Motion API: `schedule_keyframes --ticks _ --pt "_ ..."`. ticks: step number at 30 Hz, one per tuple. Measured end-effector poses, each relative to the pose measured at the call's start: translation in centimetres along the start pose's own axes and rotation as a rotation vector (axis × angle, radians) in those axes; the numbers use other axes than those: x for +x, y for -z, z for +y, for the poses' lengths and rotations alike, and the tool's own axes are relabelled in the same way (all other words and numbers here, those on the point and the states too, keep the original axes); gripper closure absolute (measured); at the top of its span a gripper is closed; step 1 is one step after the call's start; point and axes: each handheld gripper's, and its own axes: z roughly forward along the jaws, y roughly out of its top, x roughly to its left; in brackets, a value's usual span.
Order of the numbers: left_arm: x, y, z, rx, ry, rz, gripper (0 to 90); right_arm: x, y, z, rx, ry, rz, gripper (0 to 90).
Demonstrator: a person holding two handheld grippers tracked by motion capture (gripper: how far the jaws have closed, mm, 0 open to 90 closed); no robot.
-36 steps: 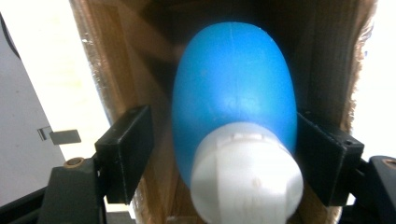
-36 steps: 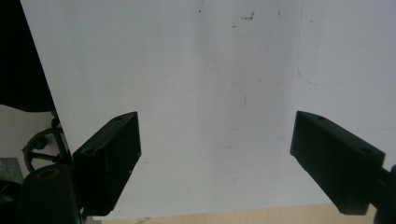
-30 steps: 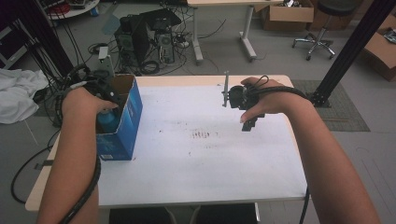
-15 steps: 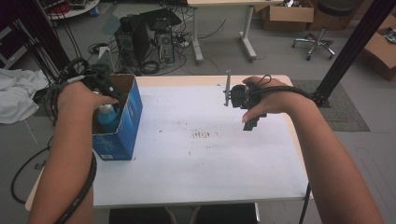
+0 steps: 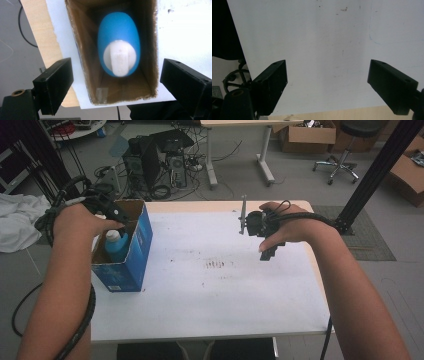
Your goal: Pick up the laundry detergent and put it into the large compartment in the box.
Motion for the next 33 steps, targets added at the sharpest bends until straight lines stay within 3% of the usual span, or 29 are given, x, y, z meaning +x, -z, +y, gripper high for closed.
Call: schedule_keyframes --ticks 6,19,26,33 --pt "-0.3 1.1 -0.3 -0.006 -0.018 0.019 7.2 0.1 0.2 0.2 0.001 0.002 -0.006 16.3" --pt "-1.4 1.9 -0.4 -0.008 -0.073 0.019 0.4 0.4 0.6 0.2 0.002 0.002 -0.008 16.3" --pt "-2.6 2.5 -0.2 -0.018 -0.130 0.022 0.1 0.5 0.8 0.0 0.012 -0.007 -0.008 16.3" --pt "-4.4 3.0 0.1 -0.028 -0.248 -0.023 0.1 0.4 0.8 -0.4 0.016 -0.013 -0.008 16.3"
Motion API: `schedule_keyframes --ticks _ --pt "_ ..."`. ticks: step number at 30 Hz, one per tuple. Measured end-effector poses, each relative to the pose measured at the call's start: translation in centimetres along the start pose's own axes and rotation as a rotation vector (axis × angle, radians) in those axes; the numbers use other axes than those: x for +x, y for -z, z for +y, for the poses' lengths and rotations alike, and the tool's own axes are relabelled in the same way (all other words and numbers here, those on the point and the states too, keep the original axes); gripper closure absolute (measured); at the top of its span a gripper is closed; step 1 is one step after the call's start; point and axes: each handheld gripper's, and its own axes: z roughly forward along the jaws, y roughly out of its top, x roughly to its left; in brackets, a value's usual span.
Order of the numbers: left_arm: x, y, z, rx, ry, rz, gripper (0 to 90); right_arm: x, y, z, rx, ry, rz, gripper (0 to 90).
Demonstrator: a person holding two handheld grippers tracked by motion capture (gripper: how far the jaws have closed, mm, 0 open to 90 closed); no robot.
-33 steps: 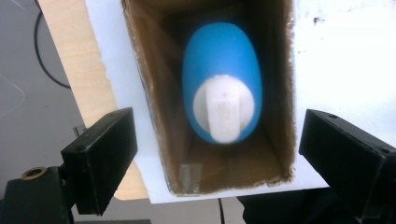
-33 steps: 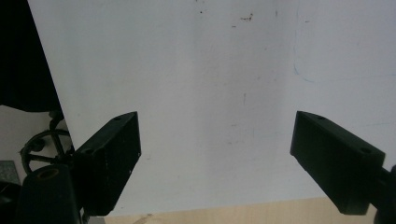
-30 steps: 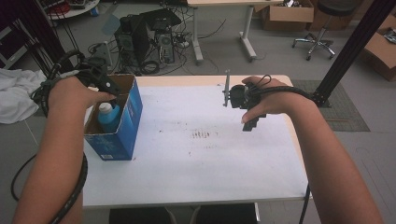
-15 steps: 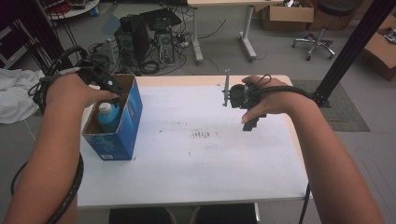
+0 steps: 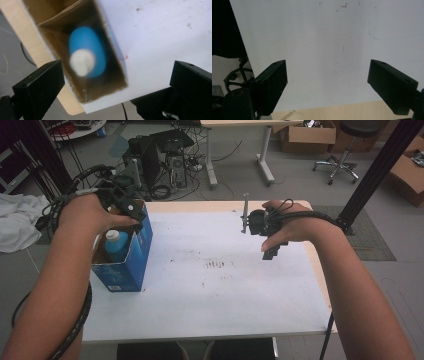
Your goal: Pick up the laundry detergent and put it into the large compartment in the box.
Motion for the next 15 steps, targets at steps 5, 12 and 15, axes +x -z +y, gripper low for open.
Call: schedule_keyframes --ticks 5,12,15 --pt "-1.8 0.6 0.4 -0.017 -0.097 -0.001 0.1 0.0 0.0 0.0 0.002 -0.003 0.001 16.3" --pt "-4.5 0.9 1.0 -0.017 -0.242 -0.015 0.1 -0.1 -0.1 0.1 0.008 0.001 0.008 16.3" --pt "-5.7 0.8 1.2 -0.029 -0.320 -0.028 0.1 -0.1 -0.1 0.1 0.010 0.004 0.009 16.3"
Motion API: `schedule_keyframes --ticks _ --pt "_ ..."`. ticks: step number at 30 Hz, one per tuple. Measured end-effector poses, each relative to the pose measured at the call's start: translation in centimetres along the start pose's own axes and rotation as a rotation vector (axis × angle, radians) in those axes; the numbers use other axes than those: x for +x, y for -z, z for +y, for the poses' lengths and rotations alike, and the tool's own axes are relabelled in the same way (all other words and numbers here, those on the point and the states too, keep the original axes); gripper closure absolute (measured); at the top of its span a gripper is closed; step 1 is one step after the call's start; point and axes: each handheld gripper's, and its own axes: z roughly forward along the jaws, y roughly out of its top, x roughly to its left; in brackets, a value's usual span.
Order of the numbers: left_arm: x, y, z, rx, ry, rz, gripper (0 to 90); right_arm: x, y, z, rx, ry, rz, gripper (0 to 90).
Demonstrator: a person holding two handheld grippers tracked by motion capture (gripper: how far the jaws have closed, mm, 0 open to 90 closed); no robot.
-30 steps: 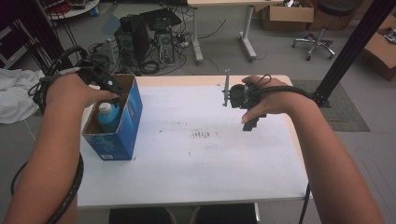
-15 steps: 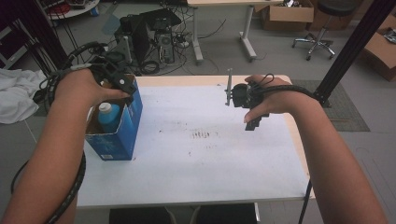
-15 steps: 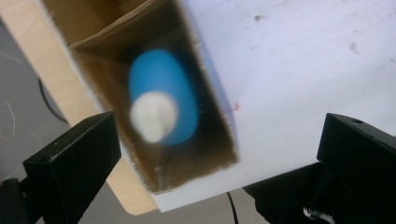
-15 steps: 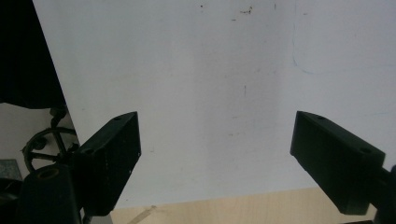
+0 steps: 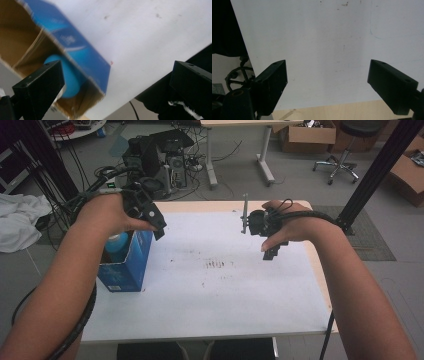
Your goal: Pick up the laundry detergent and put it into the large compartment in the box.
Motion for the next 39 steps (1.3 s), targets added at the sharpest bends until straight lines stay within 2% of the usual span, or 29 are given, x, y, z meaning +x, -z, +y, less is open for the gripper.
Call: schedule_keyframes --ticks 2,7,9,13,18,21,24,27,29,32,39 --pt "-0.8 0.0 0.3 -0.015 -0.061 0.003 0.1 0.0 0.0 0.0 0.001 0.000 0.001 16.3" --pt "-2.9 -0.2 1.0 -0.028 -0.245 0.005 0.1 0.0 0.0 0.0 -0.010 0.011 0.020 16.3" --pt "-3.7 -0.4 1.2 -0.036 -0.303 0.006 0.1 0.1 0.1 0.0 -0.013 0.016 0.022 16.3" --pt "-5.1 -0.7 1.4 -0.023 -0.405 -0.016 0.1 0.1 0.1 -0.1 -0.013 0.019 0.025 16.3" --pt "-7.0 -1.3 1.6 0.009 -0.551 -0.028 0.1 0.2 0.2 -0.2 -0.022 0.019 0.033 16.2" --pt "-8.1 -1.8 1.7 0.005 -0.641 -0.047 0.1 0.3 0.2 -0.1 -0.014 0.030 0.034 16.3" --pt "-9.1 -2.4 1.7 0.020 -0.725 -0.048 0.1 0.4 0.3 0.0 -0.006 0.039 0.028 16.3" --pt "-9.8 -2.8 1.7 0.043 -0.780 -0.062 0.1 0.5 0.4 0.0 -0.010 0.041 0.025 16.3" --pt "-9.9 -2.8 1.6 0.051 -0.798 -0.061 0.1 0.5 0.3 0.0 -0.009 0.040 0.024 16.3" --pt "-9.7 -2.7 1.5 0.046 -0.798 -0.054 0.1 0.5 0.5 -0.2 -0.009 0.040 0.024 16.3" --pt "-8.4 -2.3 0.9 0.036 -0.761 -0.050 0.1 0.4 0.6 -0.4 -0.012 0.033 0.023 16.3"
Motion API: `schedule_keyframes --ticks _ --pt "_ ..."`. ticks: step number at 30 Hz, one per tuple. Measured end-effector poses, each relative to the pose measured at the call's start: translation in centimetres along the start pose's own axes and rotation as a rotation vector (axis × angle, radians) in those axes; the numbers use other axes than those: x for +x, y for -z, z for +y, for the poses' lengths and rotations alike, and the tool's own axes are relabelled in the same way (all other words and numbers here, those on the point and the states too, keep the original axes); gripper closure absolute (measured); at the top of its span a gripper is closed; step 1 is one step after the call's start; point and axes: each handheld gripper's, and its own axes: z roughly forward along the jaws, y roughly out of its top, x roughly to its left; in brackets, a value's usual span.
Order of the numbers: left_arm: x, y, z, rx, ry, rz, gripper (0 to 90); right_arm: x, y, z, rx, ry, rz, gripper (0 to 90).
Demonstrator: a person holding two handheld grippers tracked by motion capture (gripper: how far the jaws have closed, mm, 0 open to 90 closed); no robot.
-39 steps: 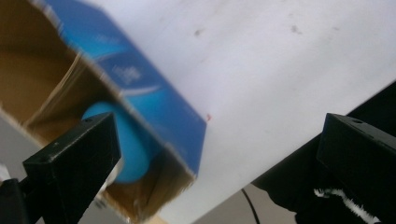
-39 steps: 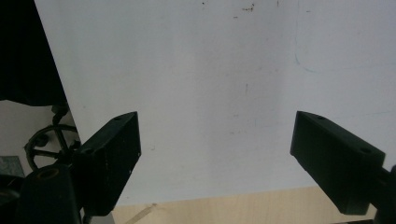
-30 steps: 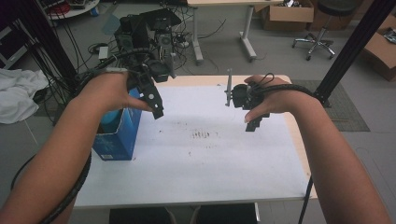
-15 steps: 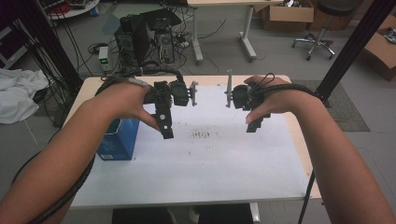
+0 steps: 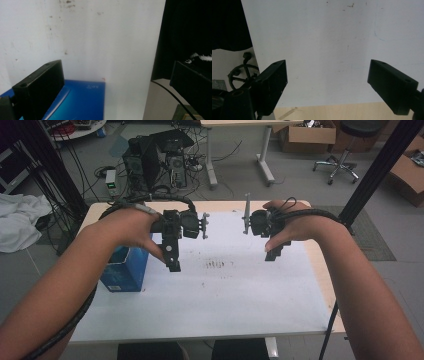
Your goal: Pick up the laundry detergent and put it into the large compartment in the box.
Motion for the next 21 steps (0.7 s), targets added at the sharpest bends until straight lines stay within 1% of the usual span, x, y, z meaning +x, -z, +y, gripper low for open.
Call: schedule_keyframes --ticks 1,3,8,12,19,21 --pt "0.03 -0.01 -0.19 -0.004 0.000 0.009 0.1 0.02 0.00 0.07 -0.001 0.005 -0.001 16.3" --pt "0.11 0.08 -0.48 -0.008 0.010 -0.001 0.1 0.14 0.05 0.19 0.004 0.002 -0.001 16.3" --pt "0.21 0.00 -0.82 -0.019 0.017 0.000 0.1 0.20 0.02 0.37 0.003 0.006 -0.003 16.3" --pt "0.18 -0.04 -0.75 -0.020 0.010 0.000 0.1 0.19 -0.03 0.40 0.006 0.002 -0.003 16.3" --pt "0.23 -0.10 -0.52 -0.021 0.010 -0.002 0.1 0.18 -0.03 0.44 0.002 0.002 -0.006 16.3" --pt "0.26 -0.25 -0.51 -0.029 0.015 -0.002 0.1 0.22 -0.07 0.39 -0.001 0.003 -0.007 16.3"
